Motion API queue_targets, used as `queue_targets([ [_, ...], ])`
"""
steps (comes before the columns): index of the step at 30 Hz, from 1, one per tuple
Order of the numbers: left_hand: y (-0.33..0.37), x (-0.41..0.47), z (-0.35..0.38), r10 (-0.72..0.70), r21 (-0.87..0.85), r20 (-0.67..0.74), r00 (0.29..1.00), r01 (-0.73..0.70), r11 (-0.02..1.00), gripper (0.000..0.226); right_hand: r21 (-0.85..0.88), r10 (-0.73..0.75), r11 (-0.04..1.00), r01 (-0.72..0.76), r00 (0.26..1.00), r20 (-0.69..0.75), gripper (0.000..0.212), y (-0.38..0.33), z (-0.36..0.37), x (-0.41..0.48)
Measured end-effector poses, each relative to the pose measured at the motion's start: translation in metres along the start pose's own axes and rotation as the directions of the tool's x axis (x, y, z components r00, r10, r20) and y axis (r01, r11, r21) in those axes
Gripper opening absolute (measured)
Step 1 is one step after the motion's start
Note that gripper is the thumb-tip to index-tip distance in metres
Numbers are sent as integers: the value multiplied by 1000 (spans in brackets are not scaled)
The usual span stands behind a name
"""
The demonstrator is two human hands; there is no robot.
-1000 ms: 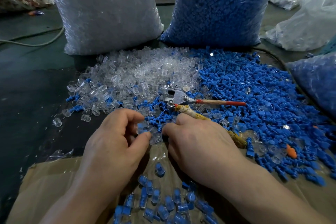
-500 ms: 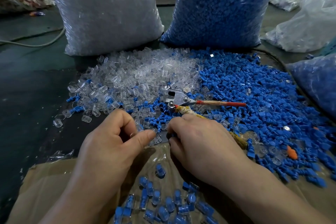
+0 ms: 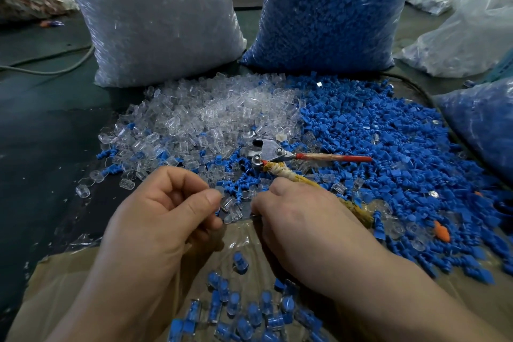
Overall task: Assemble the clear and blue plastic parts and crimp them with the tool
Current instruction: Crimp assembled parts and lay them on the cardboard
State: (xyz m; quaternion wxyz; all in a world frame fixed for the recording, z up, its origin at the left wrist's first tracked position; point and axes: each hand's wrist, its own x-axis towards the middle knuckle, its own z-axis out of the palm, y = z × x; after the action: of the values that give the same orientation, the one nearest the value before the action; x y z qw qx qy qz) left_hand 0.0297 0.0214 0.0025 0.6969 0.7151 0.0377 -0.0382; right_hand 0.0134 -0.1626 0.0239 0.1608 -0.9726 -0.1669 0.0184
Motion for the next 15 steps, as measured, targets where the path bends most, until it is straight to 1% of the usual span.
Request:
queue_targets([
  [3,-2,0,0,8,15,14,1000,-8,1000,38,139,40,990,-24,993,-115,17,0,-2,-1],
  [6,-2,0,0,24,56,30,999,-25,998,27,262,38,965,12,982,-185,21,-1,-4,-1],
  [10,-4,-2,0,55,125,38,998,-59,990,31,307,-19,948,89,974,-225,8,-7,-1,-3],
  [14,-4,-8,3,144,285,24,989,-145,947,29,309,-16,946,99,965,-263,10,-6,0,-2],
  [15,-3,-10,4,168,325,18,986,-164,931,24,307,-23,946,106,964,-264,10,-6,0,-1],
])
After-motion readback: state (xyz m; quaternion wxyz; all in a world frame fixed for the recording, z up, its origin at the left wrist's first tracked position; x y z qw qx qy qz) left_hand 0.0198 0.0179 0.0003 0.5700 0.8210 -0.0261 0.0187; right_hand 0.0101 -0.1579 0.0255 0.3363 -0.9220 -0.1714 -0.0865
